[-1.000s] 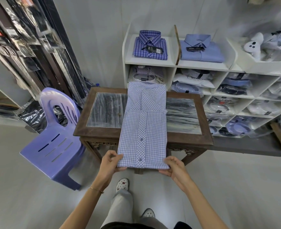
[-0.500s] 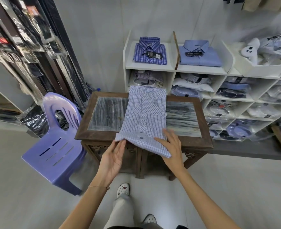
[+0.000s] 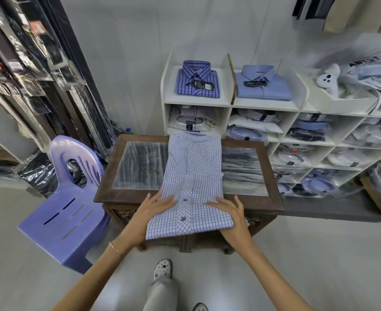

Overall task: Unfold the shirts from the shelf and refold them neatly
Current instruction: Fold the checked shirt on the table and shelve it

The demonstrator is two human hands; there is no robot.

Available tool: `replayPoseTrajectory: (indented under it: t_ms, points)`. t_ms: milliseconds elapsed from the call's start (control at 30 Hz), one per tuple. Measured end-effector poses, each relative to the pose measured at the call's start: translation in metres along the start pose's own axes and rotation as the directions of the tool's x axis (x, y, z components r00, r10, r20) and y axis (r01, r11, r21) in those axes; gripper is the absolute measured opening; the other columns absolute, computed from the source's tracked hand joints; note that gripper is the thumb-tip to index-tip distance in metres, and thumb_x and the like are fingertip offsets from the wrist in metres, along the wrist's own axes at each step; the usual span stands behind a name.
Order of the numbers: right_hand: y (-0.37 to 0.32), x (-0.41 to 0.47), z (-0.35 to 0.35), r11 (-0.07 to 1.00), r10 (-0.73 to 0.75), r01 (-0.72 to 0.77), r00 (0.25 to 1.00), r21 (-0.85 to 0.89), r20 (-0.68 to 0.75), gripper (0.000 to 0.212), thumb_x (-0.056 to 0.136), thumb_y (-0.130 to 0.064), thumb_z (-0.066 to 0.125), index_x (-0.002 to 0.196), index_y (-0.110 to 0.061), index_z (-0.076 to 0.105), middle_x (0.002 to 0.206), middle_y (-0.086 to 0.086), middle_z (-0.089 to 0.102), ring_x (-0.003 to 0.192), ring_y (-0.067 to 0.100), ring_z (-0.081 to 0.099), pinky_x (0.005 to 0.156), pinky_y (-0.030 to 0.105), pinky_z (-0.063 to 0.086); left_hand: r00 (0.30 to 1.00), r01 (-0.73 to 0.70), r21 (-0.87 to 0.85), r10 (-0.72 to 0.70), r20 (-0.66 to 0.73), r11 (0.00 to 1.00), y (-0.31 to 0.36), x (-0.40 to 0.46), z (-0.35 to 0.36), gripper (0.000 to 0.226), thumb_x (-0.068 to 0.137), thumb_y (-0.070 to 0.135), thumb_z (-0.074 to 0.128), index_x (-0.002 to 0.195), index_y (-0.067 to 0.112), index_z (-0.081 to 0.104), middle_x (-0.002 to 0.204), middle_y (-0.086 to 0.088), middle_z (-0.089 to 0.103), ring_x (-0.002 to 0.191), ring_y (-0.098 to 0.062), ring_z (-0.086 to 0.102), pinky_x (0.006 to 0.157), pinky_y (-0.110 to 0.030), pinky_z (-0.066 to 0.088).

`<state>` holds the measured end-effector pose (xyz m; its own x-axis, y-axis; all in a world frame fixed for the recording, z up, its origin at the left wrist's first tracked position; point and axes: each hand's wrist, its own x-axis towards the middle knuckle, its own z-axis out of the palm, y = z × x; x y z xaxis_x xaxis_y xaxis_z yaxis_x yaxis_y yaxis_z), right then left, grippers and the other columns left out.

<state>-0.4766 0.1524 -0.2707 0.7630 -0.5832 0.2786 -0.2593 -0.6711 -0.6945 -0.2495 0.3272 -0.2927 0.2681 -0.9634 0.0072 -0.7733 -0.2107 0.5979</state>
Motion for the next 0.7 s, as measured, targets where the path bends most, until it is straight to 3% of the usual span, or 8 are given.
replayPoseTrajectory:
  t_ms: [133, 233, 300, 333, 400, 467, 567, 700]
  points:
    - [-0.003, 0.0, -0.012, 1.0, 0.015, -0.015, 1.0, 0.013, 0.026, 0.06, 0.084, -0.076, 0.028, 0.116, -0.037, 0.059, 0.115, -0.02, 0.059, 0.12, -0.001, 0.047, 0.115, 0.043, 0.005, 0.996, -0.087, -0.166, 0.086, -0.015, 0.982, 0.02, 0.0, -0.03, 0.041, 0.093, 0.055, 0.039, 0.134, 0.055, 0.041, 0.141, 0.031, 0.043, 0.139, -0.002, 0.032, 0.119, -0.028, 0.007]
    - [-0.006, 0.011, -0.016, 1.0, 0.009, -0.009, 1.0, 0.018, -0.021, 0.04, 0.092, -0.062, 0.036, 0.114, -0.04, 0.061, 0.106, -0.026, 0.061, 0.107, -0.008, 0.051, 0.114, 0.047, 0.02, 0.997, -0.045, -0.309, 0.023, -0.073, 0.95, 0.028, 0.013, -0.044, 0.033, 0.09, 0.05, 0.053, 0.123, 0.049, 0.056, 0.128, 0.022, 0.06, 0.124, -0.002, 0.052, 0.116, -0.026, 0.023]
    - [-0.009, 0.023, -0.02, 0.998, 0.001, 0.003, 0.998, 0.063, -0.063, 0.026, 0.097, -0.042, 0.04, 0.108, -0.044, 0.064, 0.098, -0.021, 0.065, 0.096, 0.001, 0.059, 0.111, 0.043, 0.028, 0.992, 0.066, -0.365, -0.1, -0.075, 0.928, 0.036, 0.025, -0.053, 0.029, 0.088, 0.025, 0.065, 0.098, 0.053, 0.065, 0.111, 0.022, 0.065, 0.105, 0.002, 0.058, 0.101, -0.025, 0.04]
    - [-0.012, 0.031, -0.023, 0.993, 0.06, -0.054, 0.996, 0.104, -0.061, 0.023, 0.096, -0.031, 0.045, 0.097, -0.037, 0.067, 0.097, -0.02, 0.065, 0.088, 0.002, 0.06, 0.109, 0.04, 0.03, 0.986, 0.089, -0.408, -0.137, -0.09, 0.909, 0.037, 0.034, -0.054, 0.027, 0.087, 0.022, 0.064, 0.085, 0.049, 0.066, 0.095, 0.021, 0.068, 0.092, 0.003, 0.06, 0.088, -0.025, 0.046]
    - [-0.017, 0.05, -0.029, 0.953, 0.217, -0.208, 0.976, 0.219, -0.017, 0.019, 0.093, -0.016, 0.057, 0.074, -0.02, 0.061, 0.073, -0.01, 0.065, 0.067, 0.002, 0.057, 0.09, 0.034, 0.043, 0.969, 0.071, -0.437, -0.167, -0.184, 0.897, 0.038, 0.054, -0.062, 0.015, 0.085, 0.04, 0.061, 0.072, 0.033, 0.062, 0.072, 0.012, 0.064, 0.072, -0.002, 0.059, 0.069, -0.026, 0.049]
    - [-0.022, 0.076, -0.034, 0.924, 0.262, -0.233, 0.963, 0.303, -0.059, 0.029, 0.09, -0.021, 0.062, 0.068, -0.006, 0.054, 0.06, 0.003, 0.056, 0.054, 0.007, 0.048, 0.059, 0.03, 0.043, 0.95, 0.031, -0.483, -0.176, -0.258, 0.875, 0.038, 0.08, -0.072, 0.042, 0.082, 0.055, 0.06, 0.064, 0.017, 0.056, 0.06, 0.001, 0.059, 0.057, -0.01, 0.056, 0.055, -0.028, 0.044]
    - [-0.022, 0.13, -0.033, 0.895, 0.302, -0.216, 0.937, 0.39, -0.174, 0.044, 0.091, -0.029, 0.06, 0.064, 0.003, 0.047, 0.055, 0.009, 0.042, 0.05, 0.013, 0.036, 0.048, 0.025, 0.027, 0.923, 0.028, -0.574, -0.242, -0.3, 0.818, 0.036, 0.13, -0.089, 0.043, 0.087, 0.045, 0.063, 0.076, 0.003, 0.063, 0.072, -0.002, 0.069, 0.066, -0.01, 0.064, 0.059, -0.025, 0.049]
    - [0.009, 0.202, -0.015, 0.815, 0.546, -0.452, 0.809, 0.364, -0.218, 0.036, 0.095, -0.027, 0.057, 0.063, -0.01, 0.054, 0.055, -0.001, 0.047, 0.052, 0.005, 0.04, 0.049, 0.018, 0.03, 0.882, 0.127, -0.696, -0.401, -0.247, 0.707, 0.008, 0.196, -0.081, 0.027, 0.094, 0.029, 0.058, 0.089, 0.004, 0.066, 0.084, -0.002, 0.07, 0.071, -0.007, 0.065, 0.063, -0.019, 0.051]
